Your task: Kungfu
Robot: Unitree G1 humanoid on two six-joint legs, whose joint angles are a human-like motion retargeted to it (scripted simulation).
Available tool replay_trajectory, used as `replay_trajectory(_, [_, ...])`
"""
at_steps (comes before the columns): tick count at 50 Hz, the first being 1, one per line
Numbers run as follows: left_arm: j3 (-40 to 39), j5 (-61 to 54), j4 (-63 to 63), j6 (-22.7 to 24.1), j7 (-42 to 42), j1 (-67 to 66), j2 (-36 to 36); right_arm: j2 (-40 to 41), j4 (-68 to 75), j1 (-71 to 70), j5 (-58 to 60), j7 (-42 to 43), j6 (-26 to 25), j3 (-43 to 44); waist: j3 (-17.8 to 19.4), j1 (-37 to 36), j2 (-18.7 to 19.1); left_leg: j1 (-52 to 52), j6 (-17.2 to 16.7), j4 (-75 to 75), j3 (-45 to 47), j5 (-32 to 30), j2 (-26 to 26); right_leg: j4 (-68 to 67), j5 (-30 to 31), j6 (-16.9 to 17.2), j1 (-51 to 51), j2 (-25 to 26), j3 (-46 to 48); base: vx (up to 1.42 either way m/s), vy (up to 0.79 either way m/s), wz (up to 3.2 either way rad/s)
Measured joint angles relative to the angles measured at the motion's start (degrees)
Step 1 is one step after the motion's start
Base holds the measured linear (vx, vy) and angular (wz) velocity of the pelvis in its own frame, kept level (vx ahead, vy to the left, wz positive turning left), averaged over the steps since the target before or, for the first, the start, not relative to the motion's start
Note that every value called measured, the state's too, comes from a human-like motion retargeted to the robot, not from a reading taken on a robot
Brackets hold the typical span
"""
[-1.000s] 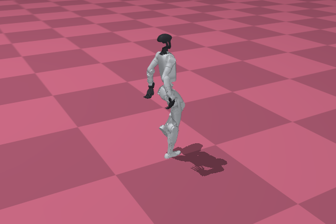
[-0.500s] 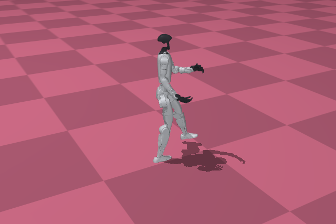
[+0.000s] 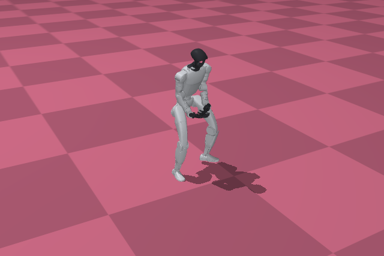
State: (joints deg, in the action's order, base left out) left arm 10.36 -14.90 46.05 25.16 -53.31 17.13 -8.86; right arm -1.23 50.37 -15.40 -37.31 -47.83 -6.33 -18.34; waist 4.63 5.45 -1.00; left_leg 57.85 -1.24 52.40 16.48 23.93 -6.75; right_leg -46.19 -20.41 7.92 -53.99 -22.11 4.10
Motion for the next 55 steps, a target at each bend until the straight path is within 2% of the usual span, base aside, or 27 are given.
replay_trajectory(3, [0.29,-1.47,-0.61,-3.51,-1.84,2.05,1.47,-0.62,-0.50,-0.19,-0.10,0.27,1.60,0.08,-0.68,0.25,-0.11,-1.05,-0.33,-0.12,-0.30,-0.10,0.23,1.07,-0.12,-0.01,1.10,1.03,-1.33,0.07,0.09,-0.28])
replay_trajectory(5, [0.03,-3.91,-1.90,-5.83,-2.72,3.64,2.66,-1.74,-1.51,-0.62,0.42,1.04,4.84,-0.32,-1.31,0.01,-0.28,-2.36,-0.66,-0.93,-0.57,-0.51,0.48,3.08,1.18,-0.02,2.85,0.99,-1.32,0.15,0.08,-0.21])
replay_trajectory(9, [-2.71,-7.87,-4.52,-10.06,-2.21,7.50,6.11,-6.41,-5.88,-2.00,4.52,2.82,19.34,-3.13,-2.88,-0.95,-1.12,-6.86,-0.78,-4.50,-0.88,-2.33,1.43,10.12,7.29,-0.20,8.59,1.36,-1.19,0.22,0.08,-0.18])
replay_trajectory(14, [-6.64,-8.16,-2.68,-17.50,3.25,11.43,11.47,-14.55,-18.18,-5.59,3.74,4.10,35.20,-9.26,-6.75,-1.67,-2.40,-14.83,1.35,-11.97,0.37,-6.80,2.44,20.39,13.55,1.38,18.05,1.73,-0.42,0.29,0.16,-0.14])
replay_trajectory(17, [-7.37,-6.39,1.53,-21.52,3.95,11.73,14.67,-20.71,-28.36,-11.09,1.89,4.57,40.38,-12.52,-10.22,-0.80,-2.91,-20.84,2.76,-18.83,1.27,-8.50,4.25,23.50,22.13,4.34,22.51,1.87,0.25,0.34,0.18,-0.03])
replay_trajectory(18, [-7.67,-5.07,3.37,-22.62,3.48,11.13,15.26,-22.65,-31.86,-13.78,0.81,4.78,41.13,-12.79,-11.41,-0.35,-2.85,-23.13,2.91,-21.86,1.21,-9.41,4.97,23.08,26.88,6.26,22.96,1.79,1.21,0.28,0.12,-0.16])
replay_trajectory(20, [-8.74,-1.97,7.05,-24.95,2.48,9.67,15.81,-26.50,-38.75,-20.86,-1.51,6.09,41.91,-11.94,-13.79,-0.08,-1.78,-25.84,2.53,-27.65,0.72,-12.18,3.68,20.30,36.64,7.08,20.72,3.34,6.17,0.17,0.08,-0.37])
replay_trajectory(22, [-9.61,-1.13,10.28,-26.24,0.74,7.34,14.57,-30.57,-43.37,-29.86,-2.62,9.44,42.51,-9.66,-15.31,0.89,-0.12,-29.12,3.27,-34.12,0.96,-15.11,4.34,11.34,38.60,7.08,16.82,3.43,9.04,0.12,0.19,-0.45])
replay_trajectory(27, [-6.07,1.36,15.09,-31.32,-6.38,-1.09,12.22,-38.39,-38.70,-54.95,0.31,24.31,48.47,-1.86,-19.11,3.34,3.92,-29.54,3.46,-43.20,-1.22,-20.57,0.98,-25.60,21.03,7.08,1.12,7.75,19.60,0.03,-0.11,0.01])
replay_trajectory(31, [-2.83,6.65,16.95,-35.51,-11.28,-8.58,10.09,-42.59,-31.10,-65.45,-0.05,26.59,43.16,4.05,-21.91,5.98,5.06,-28.24,3.88,-45.22,-0.85,-21.85,-0.41,-49.06,5.85,7.08,-7.64,8.17,26.40,0.17,-0.17,0.74])
replay_trajectory(33, [-3.00,7.84,17.85,-36.35,-11.58,-11.10,9.04,-44.12,-28.65,-68.46,-0.85,26.81,41.06,6.69,-22.34,7.28,5.82,-27.87,4.21,-45.31,-1.09,-21.89,-1.29,-56.38,0.93,7.08,-10.31,9.33,29.04,0.12,-0.12,0.69])
replay_trajectory(35, [-4.12,8.72,19.02,-36.23,-10.56,-12.56,8.23,-45.37,-26.97,-70.06,-1.11,28.79,41.04,8.59,-22.94,8.21,6.09,-27.42,4.84,-45.05,-1.89,-21.95,-1.56,-60.90,-2.03,7.08,-12.68,10.86,30.42,0.16,-0.09,0.57])
replay_trajectory(40, [-5.57,10.40,19.56,-35.03,-10.30,-11.78,9.17,-46.55,-26.08,-67.94,-0.53,35.24,43.41,11.18,-24.69,10.07,5.54,-26.88,4.70,-44.30,-3.58,-21.93,-2.09,-61.46,-3.99,7.08,-16.32,14.44,30.21,0.17,-0.15,0.55])
replay_trajectory(45, [-4.45,9.14,18.22,-34.50,-8.93,-9.37,12.45,-45.46,-27.60,-63.78,-3.51,36.66,43.94,11.79,-25.20,11.46,4.30,-28.30,5.11,-44.68,-5.42,-21.72,-0.22,-54.43,-3.19,7.08,-15.84,15.69,25.98,0.13,-0.02,0.41])
replay_trajectory(50, [-5.37,8.17,17.37,-33.46,-6.95,-8.51,13.17,-43.09,-29.71,-61.40,-7.49,34.16,40.89,11.87,-24.64,11.21,2.97,-29.70,7.28,-44.91,-6.81,-21.17,2.77,-48.44,-2.26,7.08,-13.87,16.60,22.17,0.05,0.05,-0.11])
replay_trajectory(55, [-6.86,1.26,16.27,-33.74,-5.15,-7.83,12.04,-37.01,-32.73,-57.81,-9.95,31.30,36.18,10.97,-23.06,11.23,2.95,-30.59,6.92,-45.64,-4.97,-21.07,3.51,-41.88,-1.07,7.08,-10.70,18.19,20.46,-0.05,0.01,-0.40])
